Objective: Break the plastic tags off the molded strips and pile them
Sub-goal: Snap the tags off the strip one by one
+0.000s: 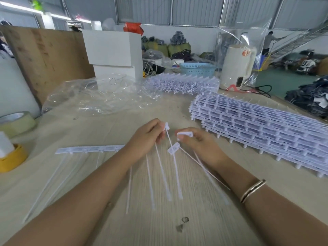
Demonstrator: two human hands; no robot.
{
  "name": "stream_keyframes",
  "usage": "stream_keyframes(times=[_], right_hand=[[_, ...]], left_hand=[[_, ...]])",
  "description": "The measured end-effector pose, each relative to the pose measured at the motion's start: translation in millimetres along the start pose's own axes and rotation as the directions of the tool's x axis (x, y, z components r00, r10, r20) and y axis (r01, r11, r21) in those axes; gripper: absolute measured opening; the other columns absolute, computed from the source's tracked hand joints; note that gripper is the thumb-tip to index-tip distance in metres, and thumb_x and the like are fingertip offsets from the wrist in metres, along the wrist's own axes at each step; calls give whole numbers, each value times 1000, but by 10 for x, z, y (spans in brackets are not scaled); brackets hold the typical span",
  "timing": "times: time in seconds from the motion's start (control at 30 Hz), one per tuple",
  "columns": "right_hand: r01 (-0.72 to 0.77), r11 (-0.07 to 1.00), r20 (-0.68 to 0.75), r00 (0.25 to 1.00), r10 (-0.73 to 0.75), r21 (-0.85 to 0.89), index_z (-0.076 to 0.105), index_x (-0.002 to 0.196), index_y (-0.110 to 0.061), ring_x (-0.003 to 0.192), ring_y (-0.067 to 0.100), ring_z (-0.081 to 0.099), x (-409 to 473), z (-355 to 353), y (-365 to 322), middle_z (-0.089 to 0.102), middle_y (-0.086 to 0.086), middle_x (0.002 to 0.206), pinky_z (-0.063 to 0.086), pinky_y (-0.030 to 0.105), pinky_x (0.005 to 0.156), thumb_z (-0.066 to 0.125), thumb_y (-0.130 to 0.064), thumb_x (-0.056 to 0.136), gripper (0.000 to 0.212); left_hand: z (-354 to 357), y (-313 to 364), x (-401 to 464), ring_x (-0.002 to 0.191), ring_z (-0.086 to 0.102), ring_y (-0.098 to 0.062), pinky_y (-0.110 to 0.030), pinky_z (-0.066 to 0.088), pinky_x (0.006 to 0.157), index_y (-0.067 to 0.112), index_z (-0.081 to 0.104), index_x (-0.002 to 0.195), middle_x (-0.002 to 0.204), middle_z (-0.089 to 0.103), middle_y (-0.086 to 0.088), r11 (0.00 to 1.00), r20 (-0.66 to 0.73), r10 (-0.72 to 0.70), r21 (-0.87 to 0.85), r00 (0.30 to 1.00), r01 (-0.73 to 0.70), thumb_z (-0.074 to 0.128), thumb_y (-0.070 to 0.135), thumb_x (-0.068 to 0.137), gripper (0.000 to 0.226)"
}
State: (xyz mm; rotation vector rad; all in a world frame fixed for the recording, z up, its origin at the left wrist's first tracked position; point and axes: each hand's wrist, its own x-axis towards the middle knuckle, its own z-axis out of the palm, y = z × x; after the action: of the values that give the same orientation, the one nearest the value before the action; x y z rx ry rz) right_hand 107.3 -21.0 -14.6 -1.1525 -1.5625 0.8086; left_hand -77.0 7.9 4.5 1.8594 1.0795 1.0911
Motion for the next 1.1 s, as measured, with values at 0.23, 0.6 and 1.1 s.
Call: stream_keyframes(times=[0.23, 0.6, 1.1], right_hand=[[-13, 837, 0, 1000, 16, -548, 63, 117, -22, 118, 20, 46, 82, 38, 73, 54, -1, 120, 31, 46, 104, 57, -29, 91, 28], [-8, 981, 33, 999, 15, -193, 66, 83, -9, 78, 6, 55, 26, 8, -11, 64, 9, 88, 42, 23, 78, 58, -21, 91, 16], [97, 995, -30, 995, -97, 21, 67, 81, -18, 67, 7, 53, -24, 78, -121, 62, 4, 74, 42, 17, 64, 62, -7, 88, 15]], left_hand=[[84, -100, -26, 78, 61, -27, -41, 47, 72, 17, 48, 113, 84, 60, -10, 928, 67, 71, 361, 995, -90, 40, 6, 92, 25], [129, -39, -80, 84, 55, -18, -33, 39, 73, 23, 51, 89, 80, 52, 10, 846, 92, 119, 511, 989, -149, 39, 29, 99, 17], [126, 47, -64, 49, 47, 6, -6, 33, 51, 18, 58, 65, 47, 54, 16, 995, 36, -99, -2, 994, 100, 49, 22, 97, 33]])
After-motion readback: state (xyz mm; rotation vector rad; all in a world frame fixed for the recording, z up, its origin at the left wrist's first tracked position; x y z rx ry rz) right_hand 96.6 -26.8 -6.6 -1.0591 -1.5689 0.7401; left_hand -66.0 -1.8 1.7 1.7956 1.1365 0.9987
